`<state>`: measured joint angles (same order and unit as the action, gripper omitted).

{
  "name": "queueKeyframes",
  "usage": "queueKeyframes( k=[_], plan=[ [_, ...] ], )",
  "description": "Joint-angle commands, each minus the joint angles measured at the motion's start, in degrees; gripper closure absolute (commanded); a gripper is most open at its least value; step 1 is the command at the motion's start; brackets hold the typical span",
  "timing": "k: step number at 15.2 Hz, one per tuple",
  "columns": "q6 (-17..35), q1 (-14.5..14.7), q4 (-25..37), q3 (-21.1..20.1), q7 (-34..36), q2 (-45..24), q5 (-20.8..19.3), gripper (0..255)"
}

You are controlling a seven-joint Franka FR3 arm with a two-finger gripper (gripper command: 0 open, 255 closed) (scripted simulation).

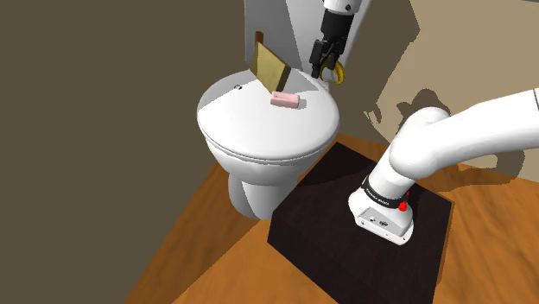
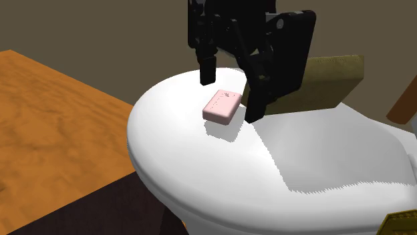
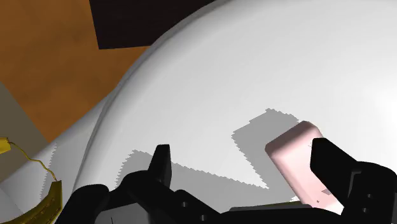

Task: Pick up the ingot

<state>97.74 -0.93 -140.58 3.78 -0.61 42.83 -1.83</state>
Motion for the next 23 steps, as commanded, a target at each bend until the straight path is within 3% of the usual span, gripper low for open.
queueKeyframes(
  k=[1,9,16,23],
  plan=[
    [0.0,0.0,0.0,0.0,0.0,0.0,0.0,0],
    [7.6,0.8,12.0,2.7,3.0,-17.3,7.3,0],
    [10.3,1.2,24.3,5.4,3.7,-30.8,14.5,0],
    [15.5,1.2,19.5,5.3,2.5,-31.4,15.1,0]
  ],
)
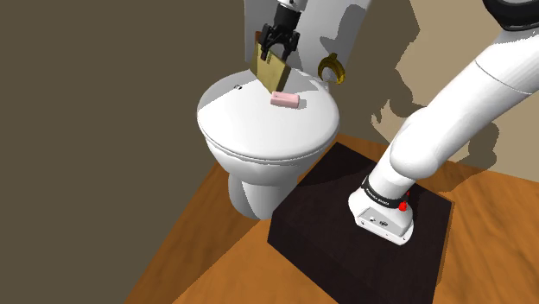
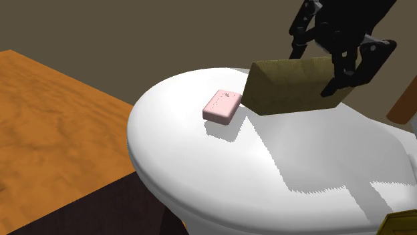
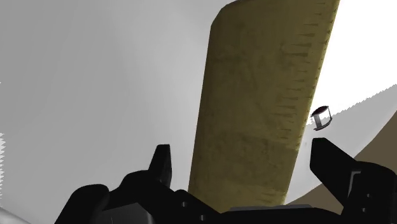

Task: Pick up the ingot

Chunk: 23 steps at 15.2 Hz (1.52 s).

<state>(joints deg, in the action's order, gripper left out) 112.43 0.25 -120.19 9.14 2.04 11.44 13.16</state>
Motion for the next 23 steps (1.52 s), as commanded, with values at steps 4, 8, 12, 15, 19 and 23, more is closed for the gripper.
queueKeyframes(
  k=[4,8,12,15,19,23],
  plan=[
    [1.2,0.1,-1.3,-0.1,-0.2,0.1,0.1,255],
    [1.2,0.1,-1.3,-0.1,-0.1,0.1,0.1,255],
    [1.3,0.0,-1.2,0.0,-0.3,-0.1,0.1,255],
    [-1.0,0.0,0.7,0.0,0.3,0.3,-0.1,255],
    [-3.9,0.0,3.5,0.0,1.0,0.6,-0.4,255],
    [-6.9,-0.1,6.5,0.0,1.6,0.7,-0.6,255]
  ],
)
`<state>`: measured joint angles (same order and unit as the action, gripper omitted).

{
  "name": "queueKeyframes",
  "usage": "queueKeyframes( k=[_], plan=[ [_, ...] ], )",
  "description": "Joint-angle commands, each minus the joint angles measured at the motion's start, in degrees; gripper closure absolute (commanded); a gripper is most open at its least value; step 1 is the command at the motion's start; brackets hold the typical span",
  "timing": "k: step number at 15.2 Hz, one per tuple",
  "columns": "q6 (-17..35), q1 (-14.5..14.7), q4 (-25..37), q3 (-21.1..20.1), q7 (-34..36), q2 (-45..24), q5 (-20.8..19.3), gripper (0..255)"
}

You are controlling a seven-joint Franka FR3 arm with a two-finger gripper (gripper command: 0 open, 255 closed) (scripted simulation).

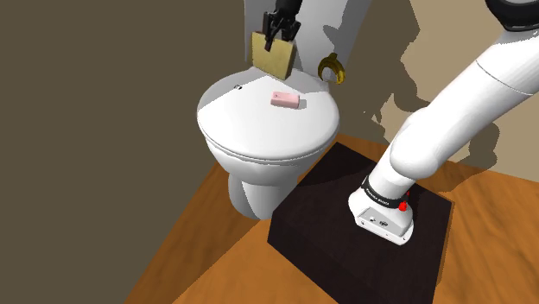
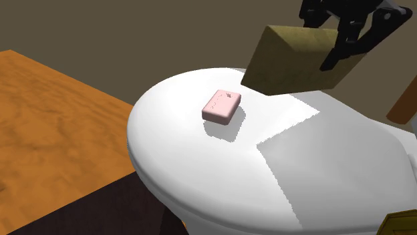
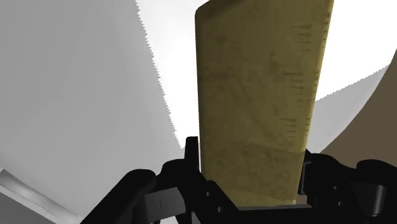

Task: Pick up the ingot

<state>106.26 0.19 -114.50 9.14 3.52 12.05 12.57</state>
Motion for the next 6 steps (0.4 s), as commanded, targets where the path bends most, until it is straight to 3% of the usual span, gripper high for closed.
queueKeyframes(
  k=[1,6],
  plan=[
    [-1.5,0.0,1.5,0.0,0.3,0.0,-0.1,255],
    [-3.8,0.0,4.1,0.0,0.8,-0.1,-0.2,255]
  ],
)
